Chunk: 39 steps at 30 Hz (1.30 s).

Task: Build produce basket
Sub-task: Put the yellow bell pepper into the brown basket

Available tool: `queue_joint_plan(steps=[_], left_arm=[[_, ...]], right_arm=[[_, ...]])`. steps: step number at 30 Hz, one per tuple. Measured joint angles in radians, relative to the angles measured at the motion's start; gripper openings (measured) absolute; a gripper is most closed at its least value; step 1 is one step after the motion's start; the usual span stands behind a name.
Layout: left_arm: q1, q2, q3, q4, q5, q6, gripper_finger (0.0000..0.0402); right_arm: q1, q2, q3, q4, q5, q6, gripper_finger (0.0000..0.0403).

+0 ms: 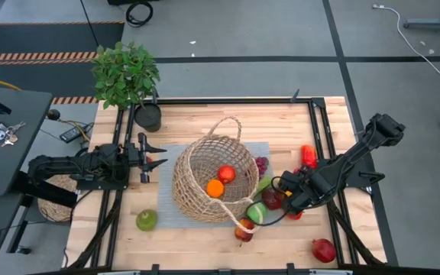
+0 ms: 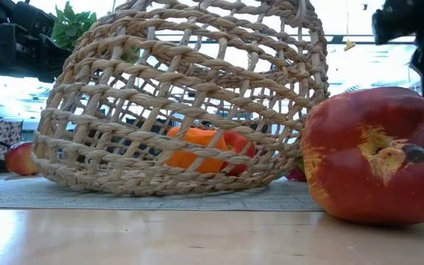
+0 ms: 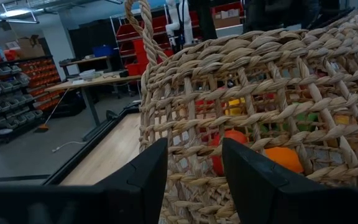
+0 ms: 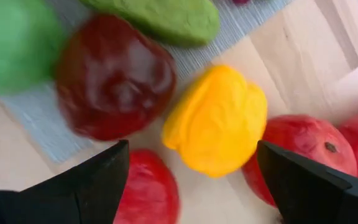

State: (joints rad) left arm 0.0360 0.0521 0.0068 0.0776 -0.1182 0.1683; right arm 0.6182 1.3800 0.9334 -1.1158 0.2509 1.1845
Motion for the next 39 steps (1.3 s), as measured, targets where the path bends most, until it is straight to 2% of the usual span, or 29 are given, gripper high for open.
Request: queue_joint_plan(steps=[7, 13, 19, 23, 29, 39], left_arm=[[0.000, 0.000, 0.000, 0.000, 0.000, 0.000, 0.0160], [0.000, 0.000, 0.000, 0.000, 0.000, 0.000, 0.0160], [0.000, 0.000, 0.000, 0.000, 0.000, 0.000, 0.0160], [0.000, 0.000, 0.000, 0.000, 0.000, 0.000, 0.0160], [0.000, 0.000, 0.000, 0.000, 0.000, 0.000, 0.0160], [0.000, 0.000, 0.000, 0.000, 0.000, 0.000, 0.0160]], right_arm=[[-0.044, -0.013, -0.029, -0.018, -0.086, -0.106, 0.0348], [-0.031, -0.141, -0.010, -0.114, -0.035, -0.084, 0.0348], [-0.017, -0.229, -0.086, -0.052, -0.008, -0.020, 0.0348], [-0.032, -0.216, -0.139, -0.010, 0.024, -0.010, 0.0353], [-0.076, -0.170, -0.181, 0.081, -0.008, -0.110, 0.0395], [-0.105, -0.068, -0.184, 0.182, -0.015, -0.287, 0.0399]])
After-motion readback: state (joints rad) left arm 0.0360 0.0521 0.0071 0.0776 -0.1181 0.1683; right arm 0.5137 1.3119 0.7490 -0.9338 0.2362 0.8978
